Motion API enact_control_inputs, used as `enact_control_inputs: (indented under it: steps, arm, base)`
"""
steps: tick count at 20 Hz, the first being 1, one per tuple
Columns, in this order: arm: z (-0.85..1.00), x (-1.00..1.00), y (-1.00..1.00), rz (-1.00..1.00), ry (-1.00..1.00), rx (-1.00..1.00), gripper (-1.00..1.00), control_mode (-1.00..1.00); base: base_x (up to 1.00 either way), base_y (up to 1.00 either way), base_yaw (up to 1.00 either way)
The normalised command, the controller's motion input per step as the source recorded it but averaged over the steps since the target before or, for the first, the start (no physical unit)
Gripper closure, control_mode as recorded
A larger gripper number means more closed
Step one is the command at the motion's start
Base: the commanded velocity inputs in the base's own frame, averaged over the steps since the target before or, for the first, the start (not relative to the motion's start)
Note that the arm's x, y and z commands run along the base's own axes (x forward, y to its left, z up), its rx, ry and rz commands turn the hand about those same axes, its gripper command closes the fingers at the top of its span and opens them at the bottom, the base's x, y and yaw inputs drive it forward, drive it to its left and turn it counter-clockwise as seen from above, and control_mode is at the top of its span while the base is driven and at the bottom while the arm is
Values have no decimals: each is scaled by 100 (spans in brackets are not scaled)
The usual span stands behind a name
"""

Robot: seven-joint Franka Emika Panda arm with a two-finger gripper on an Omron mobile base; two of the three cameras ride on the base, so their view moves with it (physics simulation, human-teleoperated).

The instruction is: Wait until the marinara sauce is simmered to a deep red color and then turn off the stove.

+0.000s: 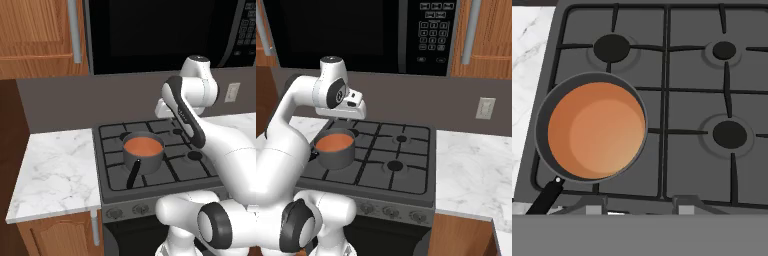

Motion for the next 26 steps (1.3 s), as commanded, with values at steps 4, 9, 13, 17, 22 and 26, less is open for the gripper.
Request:
enact_control_inputs:
  steps: [4, 9, 13, 17, 22, 26]
  arm:
    - [0, 0, 0, 0, 0, 0, -100, 100]
    - [0, 0, 0, 0, 0, 0, -100, 100]
    - [0, 0, 0, 0, 0, 0, -100, 100]
    - [0, 0, 0, 0, 0, 0, -100, 100]
    - [0, 0, 0, 0, 0, 0, -100, 100]
    - [0, 0, 0, 0, 0, 0, -100, 100]
  base:
    - [1, 0, 0]
    - [7, -18, 0]
    - [17, -42, 0]
    - [19, -44, 0]
    - [20, -31, 0]
    - [25, -21, 0]
